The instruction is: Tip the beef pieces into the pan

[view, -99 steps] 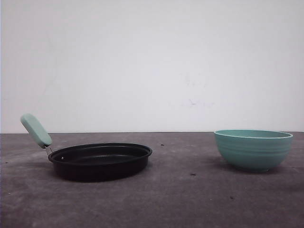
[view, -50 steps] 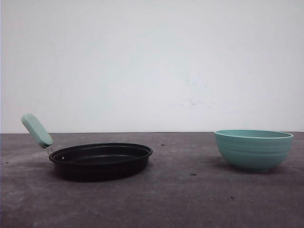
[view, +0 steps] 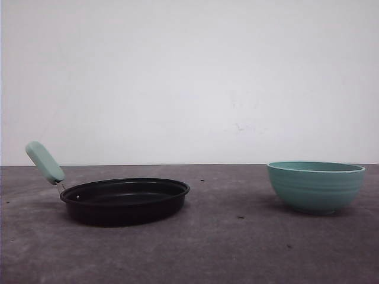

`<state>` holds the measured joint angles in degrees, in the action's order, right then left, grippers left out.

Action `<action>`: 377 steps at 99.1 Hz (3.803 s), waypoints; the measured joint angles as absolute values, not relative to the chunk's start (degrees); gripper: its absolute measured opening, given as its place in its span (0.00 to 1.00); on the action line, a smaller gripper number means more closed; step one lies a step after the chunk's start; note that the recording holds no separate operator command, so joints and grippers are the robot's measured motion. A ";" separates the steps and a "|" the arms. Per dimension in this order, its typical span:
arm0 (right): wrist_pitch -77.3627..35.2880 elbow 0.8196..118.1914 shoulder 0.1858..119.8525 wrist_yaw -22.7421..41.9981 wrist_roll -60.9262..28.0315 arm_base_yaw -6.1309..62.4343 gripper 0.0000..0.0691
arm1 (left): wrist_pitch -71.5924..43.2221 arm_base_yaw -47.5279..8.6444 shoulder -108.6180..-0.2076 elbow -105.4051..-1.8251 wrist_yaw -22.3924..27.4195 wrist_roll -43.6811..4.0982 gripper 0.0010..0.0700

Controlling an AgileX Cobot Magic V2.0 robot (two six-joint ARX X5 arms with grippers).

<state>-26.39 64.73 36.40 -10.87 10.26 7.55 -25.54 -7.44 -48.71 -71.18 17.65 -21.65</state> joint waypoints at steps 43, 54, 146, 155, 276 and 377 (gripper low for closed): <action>-28.86 64.73 36.42 -10.68 10.28 7.55 0.99 | -29.39 -7.44 -48.31 -71.18 17.74 -21.43 0.99; -30.06 64.73 36.64 -10.52 10.31 7.55 0.99 | -30.26 -7.44 -49.25 -71.07 16.69 -21.43 0.99; -40.77 64.73 35.86 -10.52 10.28 7.55 0.99 | -1.21 -8.54 -80.97 -40.05 22.61 -40.71 0.99; -41.34 64.73 35.38 -10.52 10.28 7.55 0.99 | -0.58 -8.56 -84.03 -40.05 22.65 -42.15 0.99; -47.97 61.71 49.76 -7.75 7.51 7.55 0.95 | -4.71 -16.64 -68.60 -40.01 20.99 -37.17 0.05; -31.40 60.16 91.77 -18.74 7.75 5.23 0.25 | -13.52 -21.52 -58.41 -40.01 23.57 -37.54 0.05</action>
<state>-31.40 60.16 91.77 -18.74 7.75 5.23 -13.52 -21.52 -58.41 -40.01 23.57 -37.54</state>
